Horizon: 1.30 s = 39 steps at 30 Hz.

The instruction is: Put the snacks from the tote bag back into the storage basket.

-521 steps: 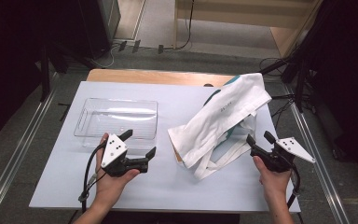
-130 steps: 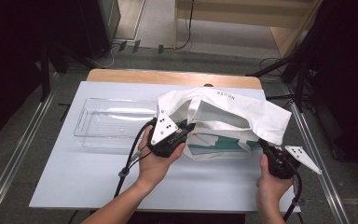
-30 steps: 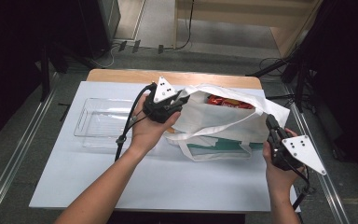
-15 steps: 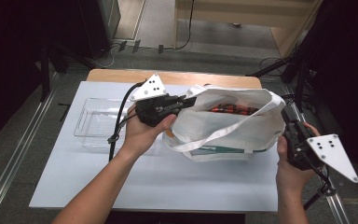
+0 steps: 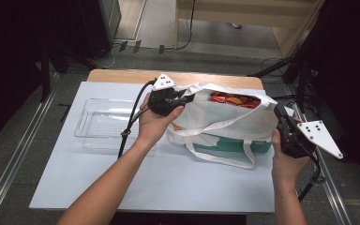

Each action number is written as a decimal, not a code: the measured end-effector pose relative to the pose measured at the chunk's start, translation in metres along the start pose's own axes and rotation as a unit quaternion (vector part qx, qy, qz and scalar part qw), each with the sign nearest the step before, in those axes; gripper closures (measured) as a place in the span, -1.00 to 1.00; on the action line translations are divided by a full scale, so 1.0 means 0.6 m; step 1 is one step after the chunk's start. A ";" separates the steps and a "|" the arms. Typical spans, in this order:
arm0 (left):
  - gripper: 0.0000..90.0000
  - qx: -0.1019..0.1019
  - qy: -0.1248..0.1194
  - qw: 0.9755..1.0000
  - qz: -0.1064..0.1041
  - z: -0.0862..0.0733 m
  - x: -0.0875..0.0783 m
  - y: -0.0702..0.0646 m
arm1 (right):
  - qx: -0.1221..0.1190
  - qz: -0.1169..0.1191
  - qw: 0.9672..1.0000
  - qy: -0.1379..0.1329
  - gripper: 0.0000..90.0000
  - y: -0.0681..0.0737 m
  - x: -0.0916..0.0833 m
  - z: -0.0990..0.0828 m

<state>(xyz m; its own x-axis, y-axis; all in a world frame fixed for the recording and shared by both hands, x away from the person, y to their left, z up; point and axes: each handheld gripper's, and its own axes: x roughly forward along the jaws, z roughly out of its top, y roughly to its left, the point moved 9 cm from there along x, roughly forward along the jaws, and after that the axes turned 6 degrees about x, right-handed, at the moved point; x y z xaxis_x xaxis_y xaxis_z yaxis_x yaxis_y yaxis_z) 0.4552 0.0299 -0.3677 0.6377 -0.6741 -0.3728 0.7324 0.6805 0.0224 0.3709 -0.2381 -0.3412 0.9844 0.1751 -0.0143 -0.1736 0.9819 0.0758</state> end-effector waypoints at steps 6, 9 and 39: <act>0.16 0.016 -0.005 1.000 0.015 -0.003 0.025 0.004 | -0.005 0.003 1.000 -0.008 1.00 0.001 -0.005 0.004; 0.36 0.021 -0.004 1.000 0.012 -0.003 0.031 0.003 | -0.007 0.003 1.000 -0.007 1.00 0.000 -0.005 0.001; 0.41 0.035 0.002 0.993 -0.110 -0.004 0.026 -0.060 | 0.014 -0.019 0.991 0.130 1.00 -0.061 0.121 -0.093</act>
<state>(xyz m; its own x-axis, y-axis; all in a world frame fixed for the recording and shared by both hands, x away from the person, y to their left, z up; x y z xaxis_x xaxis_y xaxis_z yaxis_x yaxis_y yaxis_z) 0.4383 -0.0041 -0.3765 0.4600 -0.8028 -0.3793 0.8685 0.4957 0.0042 0.4475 -0.2574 -0.4005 0.9493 0.1534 -0.2744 -0.1314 0.9866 0.0970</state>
